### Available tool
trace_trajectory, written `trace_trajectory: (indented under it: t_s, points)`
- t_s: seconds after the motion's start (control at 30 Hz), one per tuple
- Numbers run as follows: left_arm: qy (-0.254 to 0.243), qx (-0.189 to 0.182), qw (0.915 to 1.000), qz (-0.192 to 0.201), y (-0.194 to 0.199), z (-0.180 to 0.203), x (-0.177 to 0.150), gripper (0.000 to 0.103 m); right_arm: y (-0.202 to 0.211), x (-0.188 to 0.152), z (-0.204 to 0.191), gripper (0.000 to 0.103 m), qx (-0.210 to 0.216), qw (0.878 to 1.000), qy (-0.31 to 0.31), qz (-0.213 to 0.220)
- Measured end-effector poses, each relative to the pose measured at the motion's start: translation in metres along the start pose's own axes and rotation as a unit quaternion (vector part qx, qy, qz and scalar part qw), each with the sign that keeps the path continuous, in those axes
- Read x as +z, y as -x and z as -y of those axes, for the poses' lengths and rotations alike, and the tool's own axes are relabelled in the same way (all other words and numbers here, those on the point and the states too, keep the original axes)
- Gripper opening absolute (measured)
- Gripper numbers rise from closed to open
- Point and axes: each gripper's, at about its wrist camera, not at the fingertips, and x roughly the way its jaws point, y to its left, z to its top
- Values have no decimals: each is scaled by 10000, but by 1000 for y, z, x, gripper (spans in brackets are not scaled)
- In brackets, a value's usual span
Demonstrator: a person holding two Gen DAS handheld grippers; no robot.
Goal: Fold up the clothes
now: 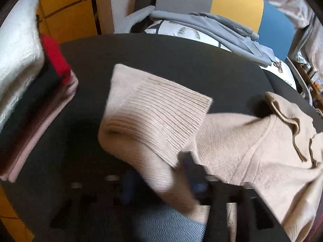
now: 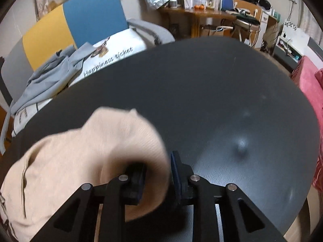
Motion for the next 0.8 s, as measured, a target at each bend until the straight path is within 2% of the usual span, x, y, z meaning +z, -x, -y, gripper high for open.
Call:
trace_trajectory:
  t_s: [0.07,0.17,0.33,0.4,0.5,0.6,0.67,0.73,0.8]
  points:
    - [42,-68,9999,137,12,-1,-6,61,16,-10,-1,27,73,10000,40,48]
    - [140,-302,9991,249,28,-7,-20,70,44,-31,6,27,173,9998,40,-5]
    - [108,-953,9954,78,41,-1,-54,73,91,-89,18,28,1225,9921,-35,-274]
    - [-33,-1055,9944,-76,37,12,-66,74,101,-116,15,29,1646,9850,-40,-517]
    - [-229,-1090,9937,-140,34,25,-80,75,98,-168,0,31,2153,9717,-51,-969]
    - [-497,-1239,9908,-208,34,41,-92,85,92,-207,-10,35,2433,9607,-116,-1329]
    - [-696,-1382,9876,-273,33,53,-94,89,92,-225,-12,43,2679,9544,-334,-1274]
    - [-843,-1518,9843,-325,33,67,-96,89,95,-233,-17,48,2736,9541,-514,-1101]
    - [-904,-1602,9824,-335,31,78,-96,90,96,-238,-24,48,2896,9480,-583,-1182]
